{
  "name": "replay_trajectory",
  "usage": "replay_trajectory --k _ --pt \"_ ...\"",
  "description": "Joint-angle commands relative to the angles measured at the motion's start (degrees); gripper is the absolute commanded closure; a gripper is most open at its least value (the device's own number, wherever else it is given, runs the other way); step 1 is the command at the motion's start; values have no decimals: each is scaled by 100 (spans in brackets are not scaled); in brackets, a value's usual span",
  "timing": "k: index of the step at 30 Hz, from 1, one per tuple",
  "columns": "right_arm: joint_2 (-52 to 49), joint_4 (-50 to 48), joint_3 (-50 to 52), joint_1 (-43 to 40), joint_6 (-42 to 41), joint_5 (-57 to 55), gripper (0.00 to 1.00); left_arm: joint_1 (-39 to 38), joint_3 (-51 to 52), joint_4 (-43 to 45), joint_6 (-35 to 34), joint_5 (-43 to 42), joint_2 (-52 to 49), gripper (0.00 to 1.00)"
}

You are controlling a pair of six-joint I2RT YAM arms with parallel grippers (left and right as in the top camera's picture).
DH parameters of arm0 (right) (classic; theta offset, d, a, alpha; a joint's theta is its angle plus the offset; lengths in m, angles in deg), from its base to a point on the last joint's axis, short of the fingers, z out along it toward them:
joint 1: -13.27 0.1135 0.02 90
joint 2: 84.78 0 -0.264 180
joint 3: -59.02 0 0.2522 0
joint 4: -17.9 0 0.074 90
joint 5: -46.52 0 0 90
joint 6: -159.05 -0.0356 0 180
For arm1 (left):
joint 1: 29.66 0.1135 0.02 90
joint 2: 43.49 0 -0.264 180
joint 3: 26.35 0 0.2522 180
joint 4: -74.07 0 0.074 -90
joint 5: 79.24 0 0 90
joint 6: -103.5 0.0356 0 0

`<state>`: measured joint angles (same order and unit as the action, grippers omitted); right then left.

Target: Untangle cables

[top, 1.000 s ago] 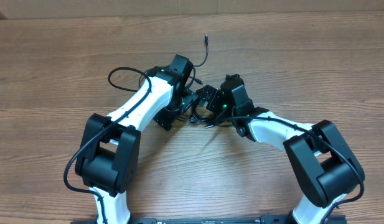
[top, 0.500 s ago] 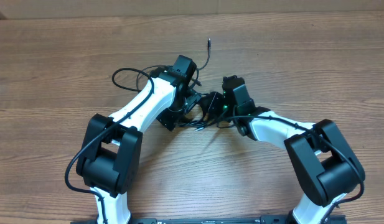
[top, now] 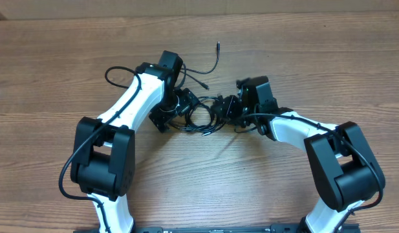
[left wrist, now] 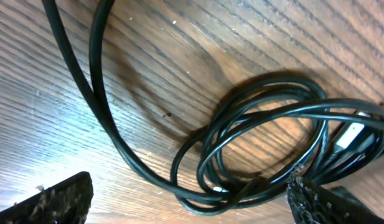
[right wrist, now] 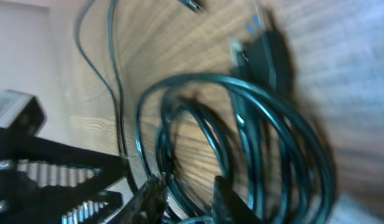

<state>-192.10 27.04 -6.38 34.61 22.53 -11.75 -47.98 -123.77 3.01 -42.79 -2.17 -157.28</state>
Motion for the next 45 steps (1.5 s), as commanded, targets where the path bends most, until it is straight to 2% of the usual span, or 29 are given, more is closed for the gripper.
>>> replay_trajectory --k 1,6,8,9,10,11,12,13,18,21,31,35,41,45 --pt "-15 125 -9 50 -35 136 78 -39 -142 -37 341 74 98 1" --pt "-15 205 -9 111 -68 26 78 -15 -142 79 356 260 98 1" --pt "-15 310 -9 179 -212 -195 75 -11 -142 96 343 236 98 1" --pt "-15 367 -9 223 -304 -328 74 -11 -142 98 339 153 98 20" --pt "-15 407 -9 256 -345 -426 73 -11 -142 101 367 74 98 46" --pt "-15 417 -9 291 -367 -496 73 -13 -142 92 367 48 98 67" --pt "-15 420 -9 319 -413 -542 73 -26 -142 76 420 -37 98 75" --pt "-15 415 -9 348 -450 -590 72 -42 -142 72 481 -122 98 78" --pt "-17 481 -9 389 -625 -789 72 -175 -136 26 616 -527 98 57" --pt "-17 483 -9 391 -621 -879 72 -271 -136 24 612 -535 98 51" --pt "-17 472 -9 411 -623 -1080 79 -511 -125 -251 409 -358 96 53" --pt "-17 452 -9 411 -621 -1117 84 -590 -79 -264 -81 -94 96 50" --pt "-17 431 -9 417 -623 -1115 84 -743 42 -177 -1016 -98 96 46" --pt "-17 415 -9 448 -621 -1117 84 -852 164 85 -1320 -13 94 50"
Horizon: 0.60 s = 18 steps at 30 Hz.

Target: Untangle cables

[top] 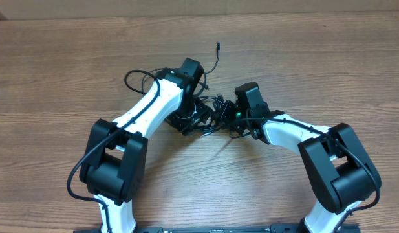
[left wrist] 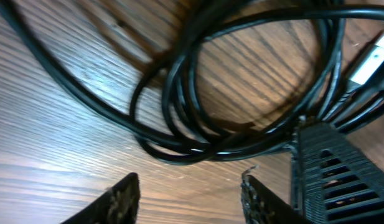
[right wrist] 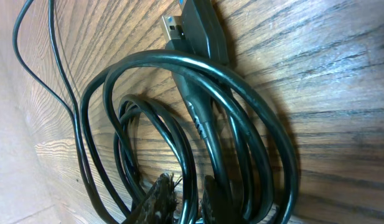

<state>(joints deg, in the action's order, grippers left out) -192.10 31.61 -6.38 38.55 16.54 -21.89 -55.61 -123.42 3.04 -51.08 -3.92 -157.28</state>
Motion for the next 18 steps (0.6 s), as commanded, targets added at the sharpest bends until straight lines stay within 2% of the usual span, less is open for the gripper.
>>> replay_trajectory --k 1,6,15,18 --pt "-17 -55 -9 63 -22 -103 84 -107 142 138 -492 181 94 52" --pt "-17 -96 -9 87 -22 -114 84 -107 146 205 -667 293 94 62" --pt "-17 -94 -9 98 -22 -122 84 -146 251 164 -780 310 94 62" --pt "-17 -98 -9 103 -22 -122 84 -146 380 199 -962 310 94 67"
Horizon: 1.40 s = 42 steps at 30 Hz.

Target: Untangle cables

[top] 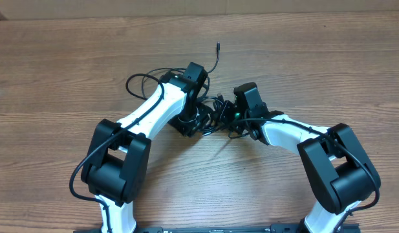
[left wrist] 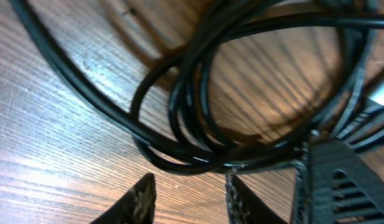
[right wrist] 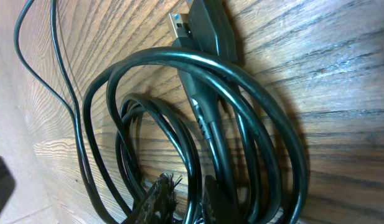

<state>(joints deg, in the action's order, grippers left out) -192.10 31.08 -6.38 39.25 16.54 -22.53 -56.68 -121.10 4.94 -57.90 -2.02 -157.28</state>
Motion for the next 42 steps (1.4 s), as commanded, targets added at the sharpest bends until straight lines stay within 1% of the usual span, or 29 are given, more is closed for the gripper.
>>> replay_trajectory --k 1,3,7,9,10,13,16,17,19,21,31,35,40,42 --pt "-17 -50 -9 33 -20 -61 84 -39 181 46 -302 120 94 69" --pt "-17 -59 -9 33 -20 -63 84 -37 216 149 -297 120 94 73" --pt "-17 -59 -9 44 -20 -107 84 -31 214 326 -256 120 94 78" --pt "-17 -63 -9 68 -20 -149 83 -33 214 450 -90 138 94 82" --pt "-17 -76 -9 76 -20 -149 81 -33 214 503 4 138 94 86" --pt "-17 -177 -9 131 -20 -144 78 -31 214 634 269 188 94 89" --pt "-17 -238 -9 173 -20 -166 77 -33 214 616 267 273 94 85" --pt "-17 -240 -9 179 -20 -186 77 -33 214 612 264 295 94 81" --pt "-17 -240 -9 190 -20 -219 76 -33 214 610 262 385 94 69" --pt "-17 -240 -9 195 -20 -256 75 -31 214 612 262 448 94 64" --pt "-17 -455 -9 212 -22 -365 73 -26 214 610 59 708 94 65" --pt "-17 -487 -9 293 -24 -605 73 -26 214 614 17 710 94 66" --pt "-17 -616 -9 424 -42 -754 71 -26 214 614 24 745 94 64" --pt "-17 -627 -9 470 -181 -876 71 -26 214 621 22 739 94 63"
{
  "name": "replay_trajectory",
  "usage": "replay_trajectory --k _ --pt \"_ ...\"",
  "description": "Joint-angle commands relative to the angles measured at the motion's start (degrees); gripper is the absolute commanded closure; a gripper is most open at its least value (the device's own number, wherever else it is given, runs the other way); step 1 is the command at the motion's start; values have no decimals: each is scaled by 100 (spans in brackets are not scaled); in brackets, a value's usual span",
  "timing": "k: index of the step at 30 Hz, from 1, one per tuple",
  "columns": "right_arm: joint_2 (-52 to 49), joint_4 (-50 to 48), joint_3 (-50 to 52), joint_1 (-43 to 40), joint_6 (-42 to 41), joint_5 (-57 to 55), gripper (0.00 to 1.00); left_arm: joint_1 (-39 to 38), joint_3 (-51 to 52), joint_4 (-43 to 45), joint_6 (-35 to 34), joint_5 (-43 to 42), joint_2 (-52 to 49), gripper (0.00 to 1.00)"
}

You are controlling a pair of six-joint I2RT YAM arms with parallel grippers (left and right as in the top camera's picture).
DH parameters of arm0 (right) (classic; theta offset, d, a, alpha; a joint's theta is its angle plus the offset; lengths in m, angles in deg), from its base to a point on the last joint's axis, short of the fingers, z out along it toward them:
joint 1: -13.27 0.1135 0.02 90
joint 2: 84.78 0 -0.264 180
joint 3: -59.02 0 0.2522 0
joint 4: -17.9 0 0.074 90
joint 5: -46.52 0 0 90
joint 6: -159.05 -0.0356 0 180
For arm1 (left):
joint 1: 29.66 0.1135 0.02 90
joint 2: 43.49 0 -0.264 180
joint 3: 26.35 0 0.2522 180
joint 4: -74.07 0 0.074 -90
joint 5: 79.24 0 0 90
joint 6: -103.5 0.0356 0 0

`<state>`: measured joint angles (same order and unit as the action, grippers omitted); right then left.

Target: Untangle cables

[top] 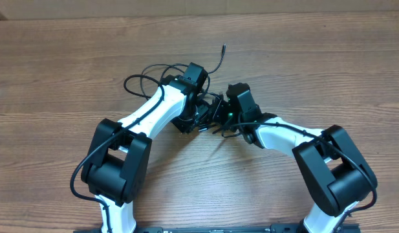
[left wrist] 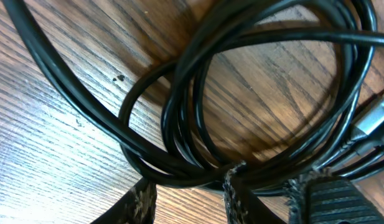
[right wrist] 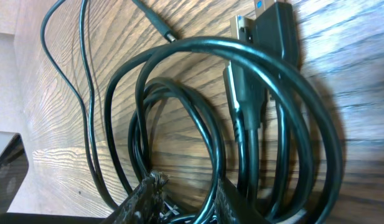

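A tangle of black cables (top: 208, 110) lies mid-table between my two grippers. A thin lead runs up from it to a small plug (top: 224, 46), and another loop (top: 140, 79) curls out to the left. My left gripper (top: 191, 120) (left wrist: 188, 186) has its fingers narrowed on the bottom arc of the coiled bundle (left wrist: 179, 168). My right gripper (top: 220, 116) (right wrist: 188, 193) is shut with a cable strand (right wrist: 207, 205) between its fingers. USB plugs (right wrist: 244, 28) (left wrist: 375, 118) lie at the coil's edge.
The wooden table (top: 328, 58) runs out on all sides of the tangle. Both white arms reach in from the front edge and meet at the middle, their wrists close together.
My right gripper has shifted a little left and farther with the cables, and the thin lead's plug has moved slightly right. The left gripper's fingers keep about the same narrow gap on the coil.
My left gripper stood wide open left of the coil while the right was shut on its right side. The left then moved right onto the coil and narrowed its fingers. Now both grippers sit close together on the tangle.
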<state>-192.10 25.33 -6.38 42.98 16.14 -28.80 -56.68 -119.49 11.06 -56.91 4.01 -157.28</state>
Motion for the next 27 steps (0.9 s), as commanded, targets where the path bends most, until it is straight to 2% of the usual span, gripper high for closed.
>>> replay_trajectory --k 1,4,12,15,20,27 --pt "-17 -68 -9 118 -157 -295 71 -26 52 31 -72 138 94 60" --pt "-17 -90 -9 181 -155 -382 71 -22 50 22 -61 140 94 56" --pt "-153 -190 -9 205 -190 -481 70 168 24 -70 20 -70 111 59" --pt "-442 -334 -9 205 -461 -391 70 216 15 -129 15 -70 111 56" --pt "-564 -573 -9 205 -455 -219 75 238 15 -114 9 90 111 46" --pt "-564 -514 -9 205 -455 -216 76 256 15 26 7 87 109 47"
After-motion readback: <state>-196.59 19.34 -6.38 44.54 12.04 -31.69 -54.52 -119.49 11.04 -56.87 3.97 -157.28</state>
